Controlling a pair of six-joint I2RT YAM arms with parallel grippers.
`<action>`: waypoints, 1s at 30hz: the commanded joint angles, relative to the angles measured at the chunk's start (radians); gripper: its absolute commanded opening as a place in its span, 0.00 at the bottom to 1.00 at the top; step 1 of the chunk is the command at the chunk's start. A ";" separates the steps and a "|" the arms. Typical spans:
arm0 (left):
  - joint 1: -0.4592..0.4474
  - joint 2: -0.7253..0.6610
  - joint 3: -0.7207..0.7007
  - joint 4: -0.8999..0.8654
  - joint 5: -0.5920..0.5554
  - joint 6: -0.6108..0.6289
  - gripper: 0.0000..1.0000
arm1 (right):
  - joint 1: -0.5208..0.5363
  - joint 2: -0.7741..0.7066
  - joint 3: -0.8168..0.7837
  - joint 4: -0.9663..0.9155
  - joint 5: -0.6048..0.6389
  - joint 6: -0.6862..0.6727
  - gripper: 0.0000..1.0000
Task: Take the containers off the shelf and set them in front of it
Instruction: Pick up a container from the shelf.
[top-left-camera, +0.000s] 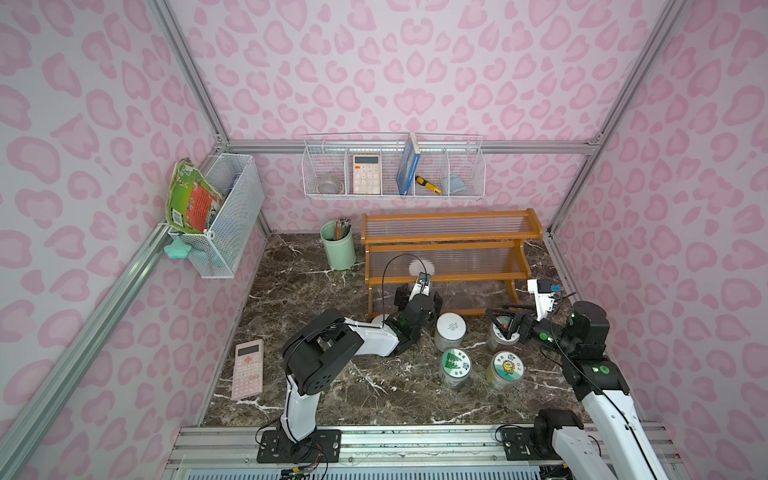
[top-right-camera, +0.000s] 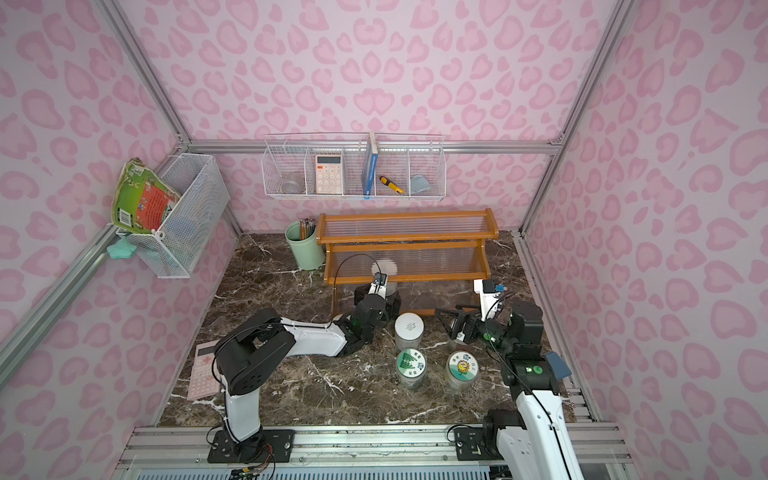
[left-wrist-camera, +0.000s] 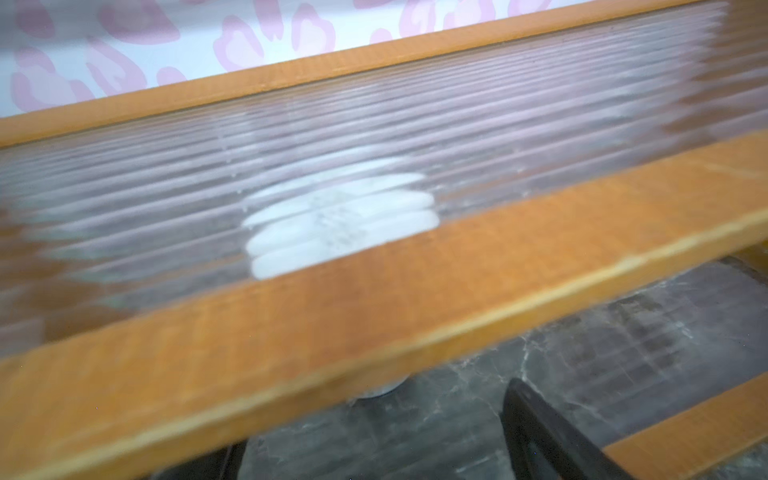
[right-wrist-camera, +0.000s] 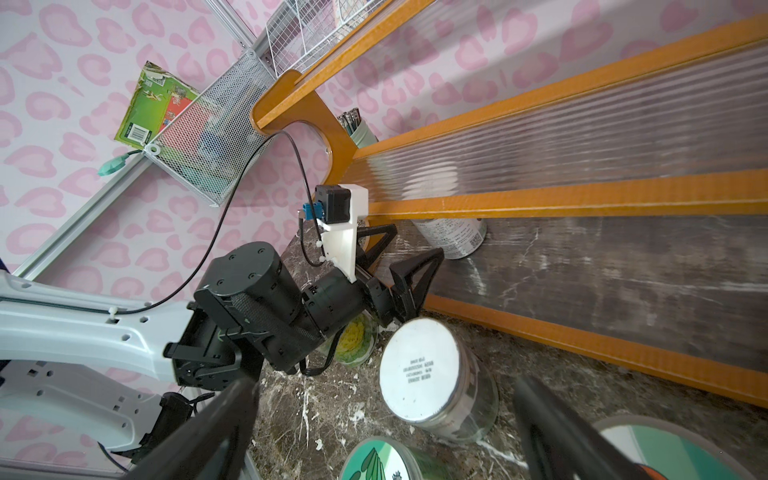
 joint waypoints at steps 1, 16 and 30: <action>0.000 0.045 -0.034 0.235 -0.012 0.083 0.99 | 0.000 -0.002 0.007 0.028 -0.008 0.005 0.99; -0.003 0.163 -0.041 0.522 -0.062 0.191 0.99 | -0.001 0.002 0.000 0.040 0.004 0.008 0.99; -0.004 0.169 0.052 0.374 -0.121 0.172 0.99 | -0.002 0.004 0.000 0.051 0.001 0.014 0.99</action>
